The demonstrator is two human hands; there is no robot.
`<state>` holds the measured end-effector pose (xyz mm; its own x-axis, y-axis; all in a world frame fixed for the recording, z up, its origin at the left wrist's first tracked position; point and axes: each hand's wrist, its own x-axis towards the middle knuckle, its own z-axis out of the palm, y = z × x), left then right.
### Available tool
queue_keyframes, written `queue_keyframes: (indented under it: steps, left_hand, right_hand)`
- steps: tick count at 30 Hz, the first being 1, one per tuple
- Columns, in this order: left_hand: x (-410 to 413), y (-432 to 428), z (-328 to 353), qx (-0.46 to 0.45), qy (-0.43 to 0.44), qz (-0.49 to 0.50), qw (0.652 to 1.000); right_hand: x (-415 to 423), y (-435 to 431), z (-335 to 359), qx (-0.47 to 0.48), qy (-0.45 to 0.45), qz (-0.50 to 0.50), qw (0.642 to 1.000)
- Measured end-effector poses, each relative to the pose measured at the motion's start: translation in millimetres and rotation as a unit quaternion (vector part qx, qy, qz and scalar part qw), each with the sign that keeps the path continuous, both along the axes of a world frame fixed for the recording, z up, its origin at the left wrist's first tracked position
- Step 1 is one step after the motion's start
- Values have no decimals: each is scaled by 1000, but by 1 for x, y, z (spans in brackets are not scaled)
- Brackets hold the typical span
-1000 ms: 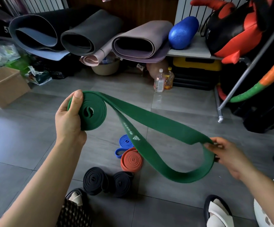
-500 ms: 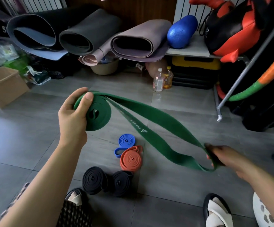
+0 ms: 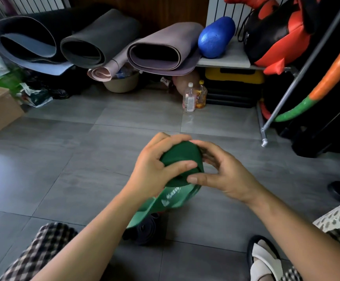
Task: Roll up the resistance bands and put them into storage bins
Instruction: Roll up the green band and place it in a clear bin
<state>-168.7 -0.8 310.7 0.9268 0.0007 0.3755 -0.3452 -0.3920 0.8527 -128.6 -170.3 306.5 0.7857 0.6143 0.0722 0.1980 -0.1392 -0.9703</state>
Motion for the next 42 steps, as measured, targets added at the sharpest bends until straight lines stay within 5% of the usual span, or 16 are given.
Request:
queue_keyframes:
  steps: [9, 20, 26, 34, 37, 42]
  left_hand:
    - [1, 3, 8, -169, 47, 14, 984]
    - [10, -25, 10, -413, 71, 82, 904]
    - [16, -26, 11, -423, 75, 102, 897]
    - [20, -24, 13, -530, 86, 131, 833]
    - [18, -25, 6, -551, 105, 147, 815]
    - [17, -11, -8, -437, 198, 80, 873]
  right_hand:
    - [-2, 4, 7, 72, 95, -17, 993]
    - [-8, 15, 2, 160, 116, -118, 973]
    - [3, 10, 13, 4, 38, -126, 991]
    - [-10, 38, -3, 239, 182, -143, 943]
    - [-7, 42, -4, 231, 203, -141, 941]
    - [9, 23, 6, 135, 176, -124, 967]
